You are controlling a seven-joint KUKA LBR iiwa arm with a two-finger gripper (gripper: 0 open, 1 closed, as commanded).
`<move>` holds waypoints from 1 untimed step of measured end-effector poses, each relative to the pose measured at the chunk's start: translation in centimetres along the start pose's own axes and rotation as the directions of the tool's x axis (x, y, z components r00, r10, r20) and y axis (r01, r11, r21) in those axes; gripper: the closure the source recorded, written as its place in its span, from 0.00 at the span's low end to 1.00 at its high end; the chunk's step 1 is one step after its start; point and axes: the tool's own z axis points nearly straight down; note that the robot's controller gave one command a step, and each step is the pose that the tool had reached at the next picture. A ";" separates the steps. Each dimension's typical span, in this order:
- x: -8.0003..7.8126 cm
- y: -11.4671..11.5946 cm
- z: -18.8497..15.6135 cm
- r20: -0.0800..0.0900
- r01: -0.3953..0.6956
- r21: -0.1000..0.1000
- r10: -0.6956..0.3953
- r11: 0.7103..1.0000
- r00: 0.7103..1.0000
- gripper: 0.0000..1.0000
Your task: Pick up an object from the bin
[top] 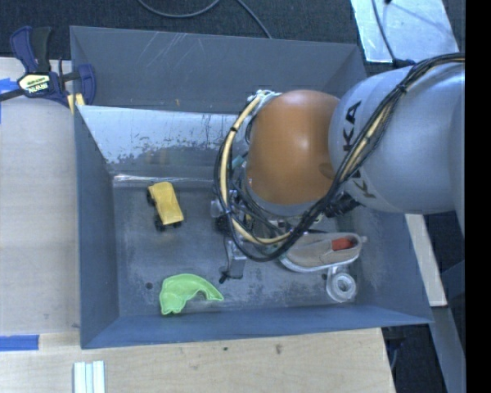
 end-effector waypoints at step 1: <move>0.1 0.5 1.8 0.005 0.071 0.000 -0.071 0.997 0.997 0.00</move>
Offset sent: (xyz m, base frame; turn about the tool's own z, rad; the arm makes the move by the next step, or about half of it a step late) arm -0.0120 0.0407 -0.0965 -0.1256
